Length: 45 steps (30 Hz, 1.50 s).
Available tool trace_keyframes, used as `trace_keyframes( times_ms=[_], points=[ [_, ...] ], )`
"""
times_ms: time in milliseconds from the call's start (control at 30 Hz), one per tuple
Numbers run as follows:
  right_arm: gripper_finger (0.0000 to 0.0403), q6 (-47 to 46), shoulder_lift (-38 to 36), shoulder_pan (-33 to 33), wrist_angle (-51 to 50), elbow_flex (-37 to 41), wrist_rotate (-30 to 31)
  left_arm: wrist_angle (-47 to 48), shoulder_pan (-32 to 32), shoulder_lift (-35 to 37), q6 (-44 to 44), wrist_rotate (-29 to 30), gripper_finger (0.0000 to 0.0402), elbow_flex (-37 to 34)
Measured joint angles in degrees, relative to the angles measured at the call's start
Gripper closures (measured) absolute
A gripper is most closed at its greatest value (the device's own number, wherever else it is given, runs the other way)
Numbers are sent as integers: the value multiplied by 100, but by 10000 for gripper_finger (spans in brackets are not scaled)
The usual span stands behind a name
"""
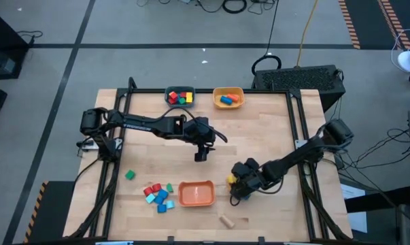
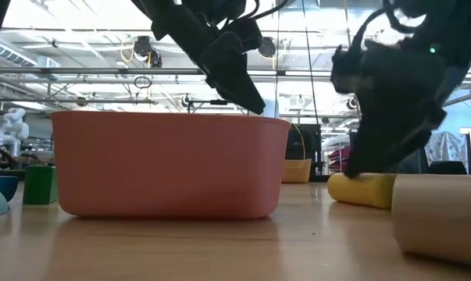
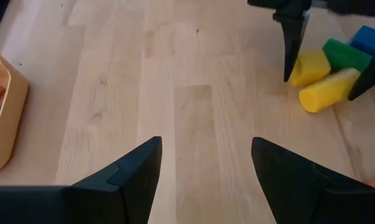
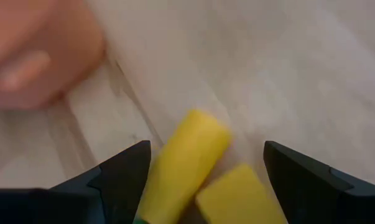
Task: Sort blocks by size
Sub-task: Put the yellow cylindrical block into the yellow bin
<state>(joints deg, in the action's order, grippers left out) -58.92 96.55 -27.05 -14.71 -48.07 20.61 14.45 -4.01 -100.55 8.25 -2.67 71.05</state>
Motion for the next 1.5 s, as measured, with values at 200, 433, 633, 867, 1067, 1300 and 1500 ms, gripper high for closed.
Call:
trace_keyframes(
  times_ms=[200, 433, 633, 867, 1067, 1300, 1500],
  points=[
    [105, 7, 214, 29, -73, -8, -166, -10, -2, -4, -9, -1, 153, 0],
    [110, 362, 221, 159, -387, -13, -165, -32, -2, -7, -31, -1, 153, 0],
    [180, 646, 221, 268, -429, -7, -149, -59, -2, -7, -19, -1, 153, 0],
    [295, 899, 217, 319, -380, 2, -2, -295, 34, -70, 278, -54, 153, -2],
    [295, 1287, 28, 316, -350, 26, 952, -724, 122, -96, 587, -392, 153, -2],
    [295, 1762, -628, 148, -220, 19, 2371, -762, 180, -96, 721, -527, 153, -2],
    [295, 2602, -819, 112, 326, 13, 2760, -914, 213, -96, 711, -527, 153, -2]
  ],
)
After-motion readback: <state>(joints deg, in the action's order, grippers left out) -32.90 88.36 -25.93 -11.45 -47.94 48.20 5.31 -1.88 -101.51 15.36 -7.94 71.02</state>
